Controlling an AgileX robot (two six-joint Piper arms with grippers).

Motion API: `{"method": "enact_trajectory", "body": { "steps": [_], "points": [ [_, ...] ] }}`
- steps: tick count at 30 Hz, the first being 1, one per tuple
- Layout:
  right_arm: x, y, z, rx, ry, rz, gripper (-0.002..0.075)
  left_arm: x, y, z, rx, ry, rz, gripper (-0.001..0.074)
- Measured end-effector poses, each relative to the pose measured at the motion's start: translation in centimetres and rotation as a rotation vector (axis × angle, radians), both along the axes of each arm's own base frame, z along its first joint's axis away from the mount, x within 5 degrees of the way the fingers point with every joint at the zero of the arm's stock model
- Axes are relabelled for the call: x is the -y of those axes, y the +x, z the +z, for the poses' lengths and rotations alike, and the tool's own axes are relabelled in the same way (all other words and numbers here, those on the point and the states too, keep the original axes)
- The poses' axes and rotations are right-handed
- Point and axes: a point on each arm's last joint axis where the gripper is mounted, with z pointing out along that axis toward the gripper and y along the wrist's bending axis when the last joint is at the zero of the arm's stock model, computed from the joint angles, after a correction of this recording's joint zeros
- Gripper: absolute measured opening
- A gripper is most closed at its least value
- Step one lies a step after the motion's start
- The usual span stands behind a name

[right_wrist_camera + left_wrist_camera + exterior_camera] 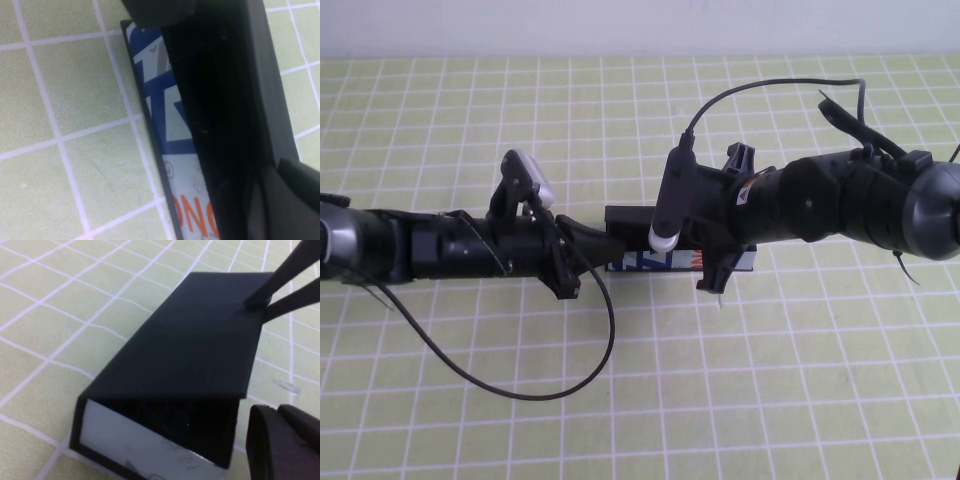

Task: Take glasses out of glasses case
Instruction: Pick up the glasses from the glasses case

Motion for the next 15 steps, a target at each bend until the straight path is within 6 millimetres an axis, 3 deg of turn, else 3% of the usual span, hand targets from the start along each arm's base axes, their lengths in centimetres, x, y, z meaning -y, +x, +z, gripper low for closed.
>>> {"method": "enact_trajectory", "body": {
  "steps": [15],
  "points": [
    [0.0,0.0,0.0,-0.007,0.013,-0.008,0.0003,0.2,1.4,-0.1,0.087,0.009,-0.016,-0.0004]
  ]
}}
